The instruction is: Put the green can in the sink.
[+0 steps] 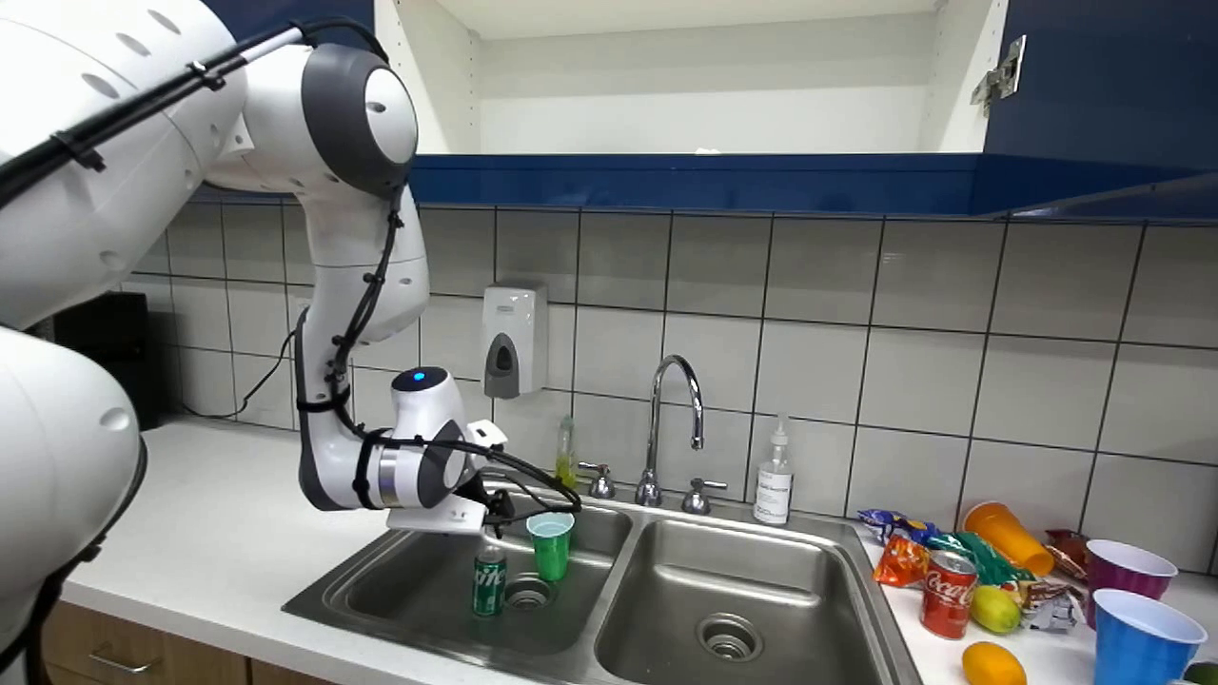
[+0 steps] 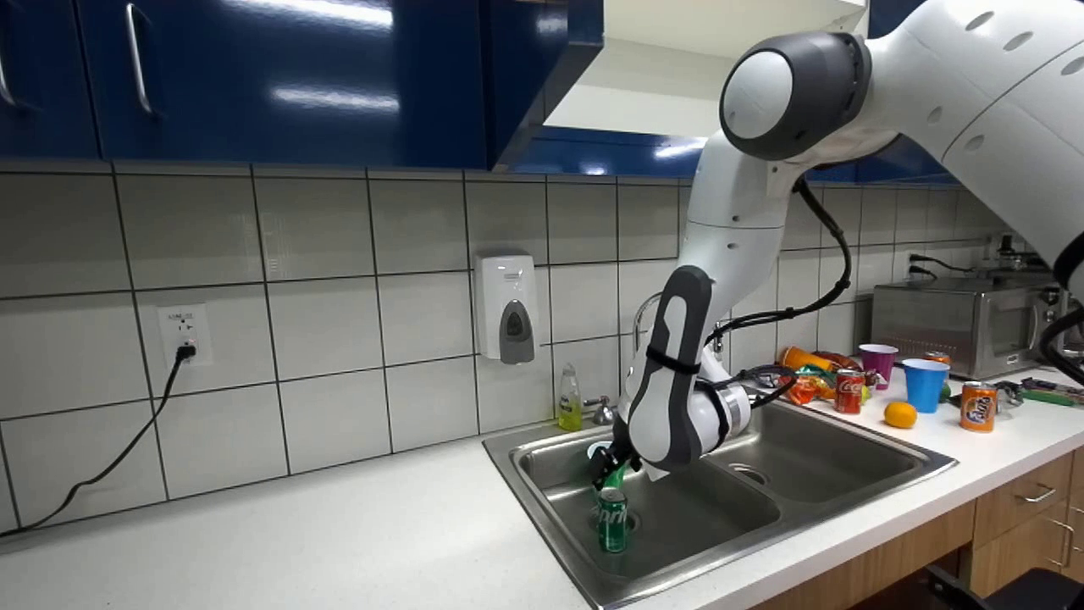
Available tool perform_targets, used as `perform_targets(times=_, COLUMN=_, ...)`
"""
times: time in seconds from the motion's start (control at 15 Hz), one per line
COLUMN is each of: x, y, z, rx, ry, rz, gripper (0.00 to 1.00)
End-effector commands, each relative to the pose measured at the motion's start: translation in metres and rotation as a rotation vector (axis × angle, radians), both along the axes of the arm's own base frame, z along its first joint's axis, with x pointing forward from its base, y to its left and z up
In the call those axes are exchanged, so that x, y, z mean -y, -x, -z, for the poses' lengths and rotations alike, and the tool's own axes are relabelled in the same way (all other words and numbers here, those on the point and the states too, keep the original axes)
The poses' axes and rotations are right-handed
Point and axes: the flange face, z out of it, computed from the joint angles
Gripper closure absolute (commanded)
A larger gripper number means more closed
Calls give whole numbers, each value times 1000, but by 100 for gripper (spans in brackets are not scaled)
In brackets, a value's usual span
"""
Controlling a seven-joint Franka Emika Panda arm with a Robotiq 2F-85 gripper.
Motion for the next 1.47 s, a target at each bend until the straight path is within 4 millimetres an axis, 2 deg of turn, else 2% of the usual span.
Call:
perform_targets(times=0.0, x=6, y=43, z=-20, rx=-43, ry=2, rz=10, gripper=0)
perform_targets(times=0.27, x=11, y=92, z=-9, rx=-133, ry=11, rz=24, gripper=0)
perform_targets(times=0.47, x=15, y=121, z=-5, rx=-181, ry=13, rz=31, gripper=0)
perform_targets(times=0.87, x=14, y=164, z=-15, rx=-224, ry=22, rz=43, gripper=0)
perform_targets(times=1.13, x=9, y=182, z=-26, rx=-224, ry=32, rz=61, gripper=0)
perform_targets(times=1.2, x=5, y=167, z=-17, rx=-217, ry=39, rz=62, gripper=0)
perform_targets(times=1.4, x=1, y=168, z=-14, rx=-225, ry=23, rz=80, gripper=0)
